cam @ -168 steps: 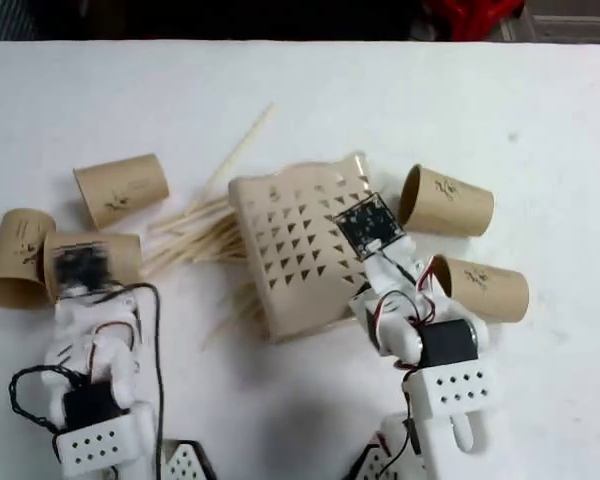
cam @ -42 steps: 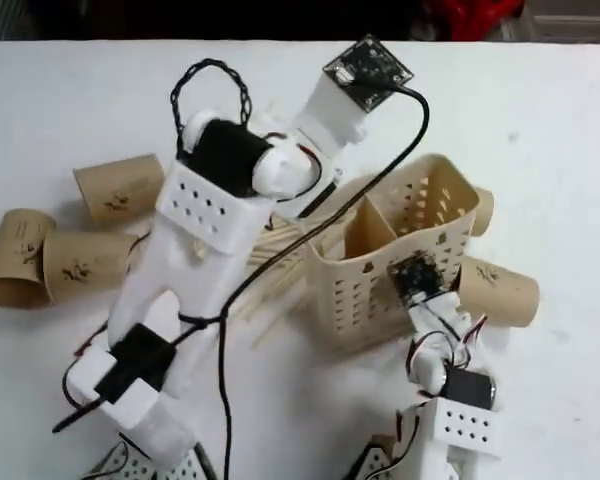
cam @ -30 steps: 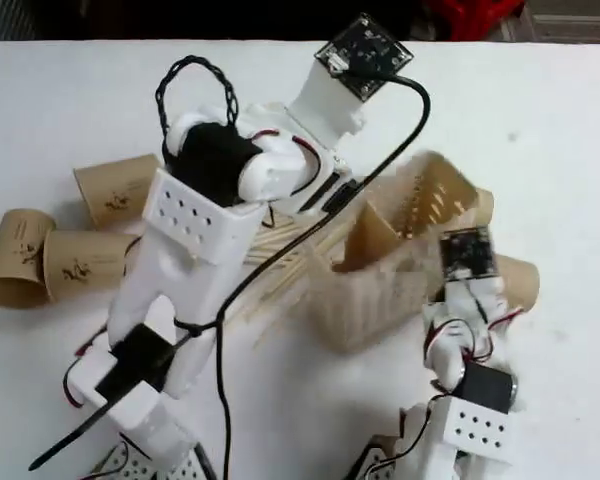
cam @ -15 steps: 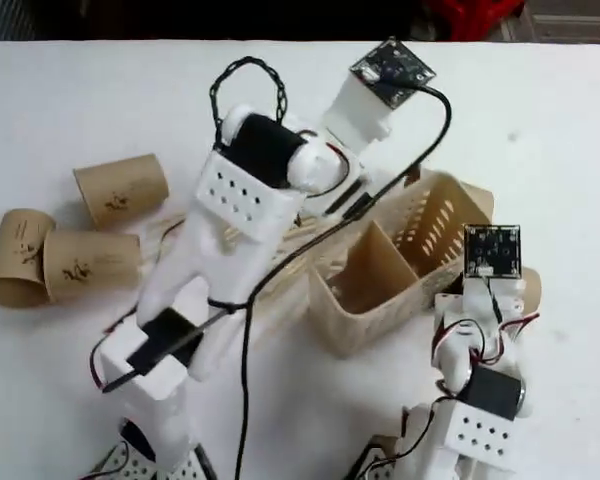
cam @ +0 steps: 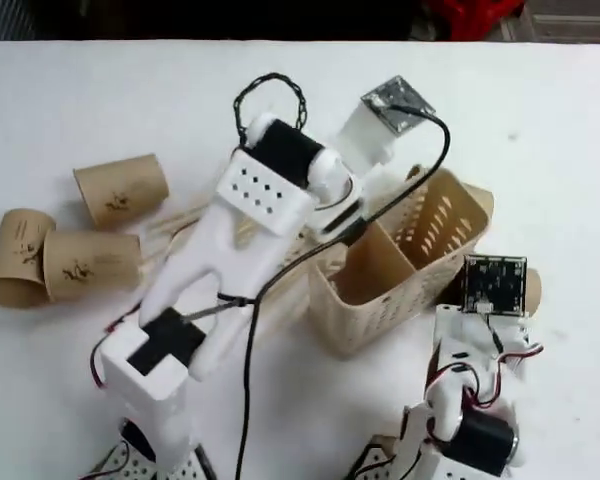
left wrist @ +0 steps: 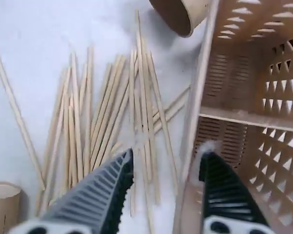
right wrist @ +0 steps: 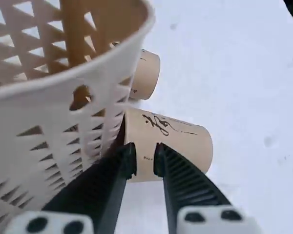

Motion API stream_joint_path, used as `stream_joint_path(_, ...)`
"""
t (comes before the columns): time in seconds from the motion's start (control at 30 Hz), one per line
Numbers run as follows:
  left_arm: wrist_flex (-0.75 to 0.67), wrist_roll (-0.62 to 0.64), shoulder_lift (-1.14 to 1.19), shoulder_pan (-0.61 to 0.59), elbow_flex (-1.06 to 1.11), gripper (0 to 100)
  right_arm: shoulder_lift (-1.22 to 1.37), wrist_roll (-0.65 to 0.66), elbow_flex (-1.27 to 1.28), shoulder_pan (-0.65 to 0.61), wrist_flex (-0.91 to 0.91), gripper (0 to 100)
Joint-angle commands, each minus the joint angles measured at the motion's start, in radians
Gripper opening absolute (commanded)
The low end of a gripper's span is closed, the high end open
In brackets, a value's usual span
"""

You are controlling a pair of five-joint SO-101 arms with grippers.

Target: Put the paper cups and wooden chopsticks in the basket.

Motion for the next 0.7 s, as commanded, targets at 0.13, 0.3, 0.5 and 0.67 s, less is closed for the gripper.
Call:
stream_joint_path(0.13,-0.121,-0.011,-0.038,-0.021,0.130,6,0.045,0.000,-0.038,0.005,-0.001,8.0)
stream_joint_path(0.3,-0.089,-0.011,-0.039,-0.036,0.084,2,0.050,0.002,-0.037,0.005,-0.001,8.0)
stream_joint_path(0.5,0.018,-0.034,-0.042,-0.035,-0.126,2,0.044,0.002,-0.020,0.007,-0.001,8.0)
stream_joint_path(0.67,0.023,-0.029,-0.044,-0.076,-0.207,2,0.044,0.035,0.032,0.007,-0.013,8.0)
